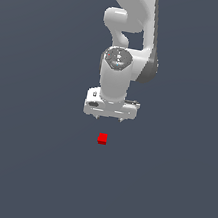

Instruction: Pick up the red cube and move it to a goal position.

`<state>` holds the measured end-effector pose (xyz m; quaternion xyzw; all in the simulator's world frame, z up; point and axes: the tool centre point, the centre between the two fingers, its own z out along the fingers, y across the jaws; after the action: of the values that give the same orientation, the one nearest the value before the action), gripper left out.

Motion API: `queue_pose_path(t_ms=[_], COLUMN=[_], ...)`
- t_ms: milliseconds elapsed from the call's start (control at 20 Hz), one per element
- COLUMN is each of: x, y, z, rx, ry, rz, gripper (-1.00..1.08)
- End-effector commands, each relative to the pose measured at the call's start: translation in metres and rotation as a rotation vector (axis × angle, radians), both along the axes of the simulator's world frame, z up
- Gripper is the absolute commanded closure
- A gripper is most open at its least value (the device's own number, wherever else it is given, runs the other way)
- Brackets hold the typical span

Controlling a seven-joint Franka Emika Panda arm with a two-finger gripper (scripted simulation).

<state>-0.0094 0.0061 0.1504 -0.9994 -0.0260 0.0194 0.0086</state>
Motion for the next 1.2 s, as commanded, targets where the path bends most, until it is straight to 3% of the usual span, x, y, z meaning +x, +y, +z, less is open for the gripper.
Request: queue_pose_path(t_ms=[0, 450, 1150], x=[0.0, 0.005, 0.03], y=[0.0, -0.002, -0.01], z=[0.0, -0.024, -0.114], rx=[0.0, -0.003, -0.015], ry=[0.0, -0.007, -0.034], rz=[0.0, -0.006, -0.031], gripper=[-0.92, -0.92, -0.92])
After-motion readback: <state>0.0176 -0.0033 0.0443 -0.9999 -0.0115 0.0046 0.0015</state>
